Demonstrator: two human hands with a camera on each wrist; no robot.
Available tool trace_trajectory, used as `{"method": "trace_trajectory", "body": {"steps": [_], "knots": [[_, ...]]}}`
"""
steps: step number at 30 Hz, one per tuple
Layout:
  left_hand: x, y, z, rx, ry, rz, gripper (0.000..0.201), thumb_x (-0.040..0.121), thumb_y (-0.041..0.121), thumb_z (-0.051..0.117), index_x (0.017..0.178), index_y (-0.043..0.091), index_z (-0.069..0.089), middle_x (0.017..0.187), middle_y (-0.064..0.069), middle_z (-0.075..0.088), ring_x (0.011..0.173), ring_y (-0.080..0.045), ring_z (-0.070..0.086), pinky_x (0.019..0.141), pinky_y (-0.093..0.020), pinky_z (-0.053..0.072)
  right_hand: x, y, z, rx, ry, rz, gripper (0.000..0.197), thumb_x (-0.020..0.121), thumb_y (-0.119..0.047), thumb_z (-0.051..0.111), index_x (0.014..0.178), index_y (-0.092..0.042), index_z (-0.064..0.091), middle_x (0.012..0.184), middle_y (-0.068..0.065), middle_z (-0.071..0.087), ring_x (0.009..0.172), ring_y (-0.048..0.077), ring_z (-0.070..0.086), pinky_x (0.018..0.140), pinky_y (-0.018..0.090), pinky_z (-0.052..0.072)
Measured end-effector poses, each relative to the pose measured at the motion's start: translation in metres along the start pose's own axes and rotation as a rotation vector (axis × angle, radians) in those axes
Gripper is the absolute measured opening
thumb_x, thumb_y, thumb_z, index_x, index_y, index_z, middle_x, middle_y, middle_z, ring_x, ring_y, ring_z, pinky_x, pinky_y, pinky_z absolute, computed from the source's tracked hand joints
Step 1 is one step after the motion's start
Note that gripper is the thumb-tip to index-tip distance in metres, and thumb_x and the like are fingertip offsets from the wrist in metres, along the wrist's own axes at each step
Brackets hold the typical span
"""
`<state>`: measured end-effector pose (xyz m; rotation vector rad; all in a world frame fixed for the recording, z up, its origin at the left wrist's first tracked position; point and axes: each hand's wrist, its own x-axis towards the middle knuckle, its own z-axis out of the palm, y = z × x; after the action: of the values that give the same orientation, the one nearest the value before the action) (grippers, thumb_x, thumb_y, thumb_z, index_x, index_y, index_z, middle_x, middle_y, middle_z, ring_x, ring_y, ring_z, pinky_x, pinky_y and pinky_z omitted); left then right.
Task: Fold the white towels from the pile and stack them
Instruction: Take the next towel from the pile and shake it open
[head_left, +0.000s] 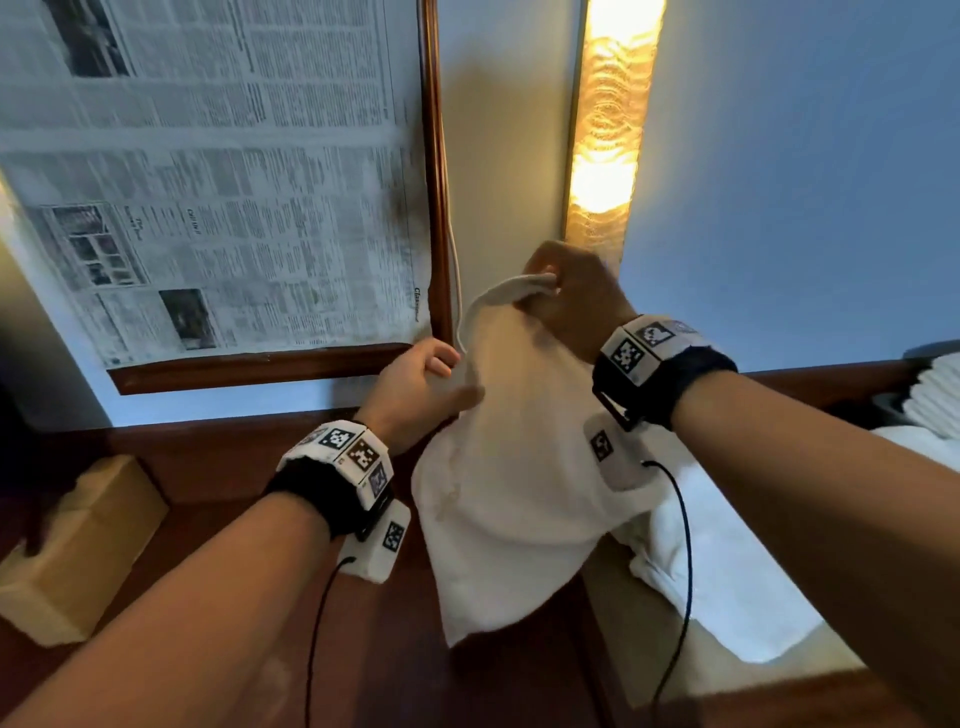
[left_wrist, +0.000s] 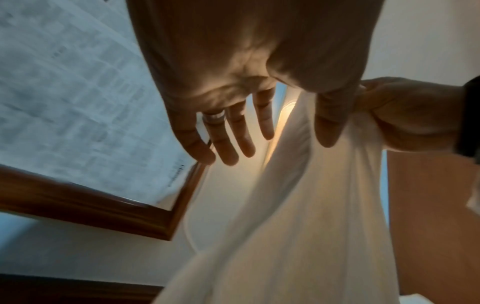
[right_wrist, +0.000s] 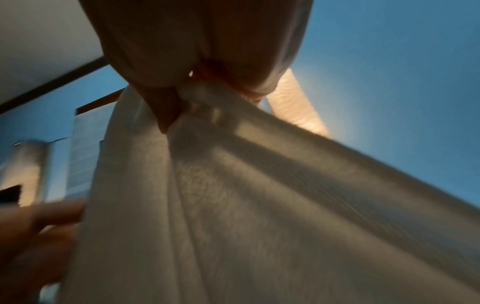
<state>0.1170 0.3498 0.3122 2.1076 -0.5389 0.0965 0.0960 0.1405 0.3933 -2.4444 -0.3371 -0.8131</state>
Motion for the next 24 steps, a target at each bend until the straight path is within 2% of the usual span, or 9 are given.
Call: {"method": "trace_trajectory", "body": {"steps": [2, 6, 9, 10, 12, 14, 17, 22, 24], "knots": [[0.010, 0.019, 0.017, -0.117, -0.037, 0.048, 0.047, 0.074, 0.042, 0.085, 0.111, 0.035, 0.056, 0.109, 0.004, 0.067, 0.097, -0.015, 0.067, 0.084, -0.038, 0.057, 0.003, -0.003, 0.009, -0.077, -0.110, -0.078, 0.014, 0.088, -0.015, 0.071, 0.093, -0.019, 0.058, 0.085, -0.002, 0.061, 0.072, 0.013, 0.057, 0.061, 0.014, 0.038], [0.031, 0.039, 0.031, -0.107, 0.154, 0.181, 0.009, 0.094, 0.019, 0.065, 0.098, 0.012, 0.070, 0.089, -0.008, 0.071, 0.080, -0.017, 0.064, 0.079, -0.043, 0.052, 0.004, 0.013, 0.005, -0.008, -0.107, -0.157, 0.014, 0.083, -0.016, 0.075, 0.090, -0.014, 0.063, 0.079, -0.003, 0.062, 0.070, 0.017, 0.058, 0.061, 0.016, 0.039], [0.045, 0.040, 0.027, -0.060, 0.163, 0.210, 0.013, 0.097, 0.014, 0.062, 0.092, 0.010, 0.073, 0.079, -0.008, 0.069, 0.073, -0.015, 0.060, 0.072, -0.033, 0.047, 0.000, 0.049, -0.006, 0.005, -0.218, -0.033, 0.016, 0.081, -0.024, 0.080, 0.089, -0.014, 0.072, 0.083, 0.004, 0.069, 0.075, 0.018, 0.062, 0.068, 0.028, 0.048], [0.049, 0.039, 0.026, -0.033, 0.148, 0.203, 0.015, 0.097, 0.014, 0.062, 0.089, 0.009, 0.072, 0.076, -0.009, 0.066, 0.071, -0.016, 0.059, 0.069, -0.033, 0.045, -0.005, 0.064, -0.010, -0.022, -0.299, 0.035, 0.005, 0.082, -0.024, 0.079, 0.084, -0.022, 0.075, 0.083, 0.006, 0.070, 0.076, 0.019, 0.063, 0.071, 0.030, 0.049], [0.055, 0.040, 0.029, 0.022, 0.107, 0.202, 0.022, 0.098, 0.018, 0.061, 0.080, 0.008, 0.067, 0.066, -0.006, 0.055, 0.063, -0.014, 0.050, 0.063, -0.031, 0.038, -0.012, 0.091, -0.015, -0.012, -0.355, 0.121, 0.029, 0.085, -0.021, 0.076, 0.064, -0.040, 0.072, 0.075, 0.003, 0.067, 0.073, 0.015, 0.061, 0.074, 0.031, 0.049], [0.061, 0.045, 0.040, 0.023, 0.050, 0.234, 0.021, 0.098, 0.024, 0.061, 0.079, 0.017, 0.068, 0.065, 0.006, 0.055, 0.062, -0.007, 0.050, 0.062, -0.027, 0.038, -0.007, 0.106, -0.016, -0.015, -0.313, 0.095, 0.031, 0.087, -0.018, 0.074, 0.058, -0.029, 0.068, 0.066, 0.001, 0.060, 0.068, 0.014, 0.055, 0.069, 0.031, 0.045], [0.071, 0.062, 0.059, 0.072, 0.067, 0.265, 0.016, 0.099, 0.032, 0.060, 0.092, 0.024, 0.072, 0.080, 0.012, 0.069, 0.074, 0.006, 0.062, 0.067, -0.019, 0.045, 0.010, 0.108, -0.016, -0.013, -0.229, -0.020, 0.022, 0.086, -0.014, 0.071, 0.067, -0.006, 0.068, 0.062, 0.006, 0.058, 0.063, 0.020, 0.053, 0.063, 0.036, 0.043], [0.079, 0.071, 0.054, -0.038, 0.168, 0.297, 0.048, 0.096, 0.005, 0.055, 0.059, 0.034, 0.063, 0.050, 0.021, 0.051, 0.050, 0.005, 0.043, 0.051, -0.015, 0.030, 0.007, 0.157, -0.012, -0.092, -0.247, 0.035, 0.023, 0.090, -0.029, 0.070, 0.077, -0.010, 0.072, 0.061, -0.001, 0.053, 0.066, 0.023, 0.051, 0.063, 0.030, 0.037], [0.078, 0.062, 0.043, -0.052, 0.211, 0.255, 0.044, 0.092, 0.013, 0.055, 0.059, 0.039, 0.065, 0.050, 0.017, 0.050, 0.051, 0.001, 0.039, 0.054, -0.024, 0.029, -0.010, 0.192, -0.008, -0.159, -0.347, 0.120, 0.020, 0.093, -0.030, 0.066, 0.084, -0.014, 0.074, 0.067, -0.001, 0.058, 0.074, 0.024, 0.057, 0.067, 0.028, 0.040]]}}
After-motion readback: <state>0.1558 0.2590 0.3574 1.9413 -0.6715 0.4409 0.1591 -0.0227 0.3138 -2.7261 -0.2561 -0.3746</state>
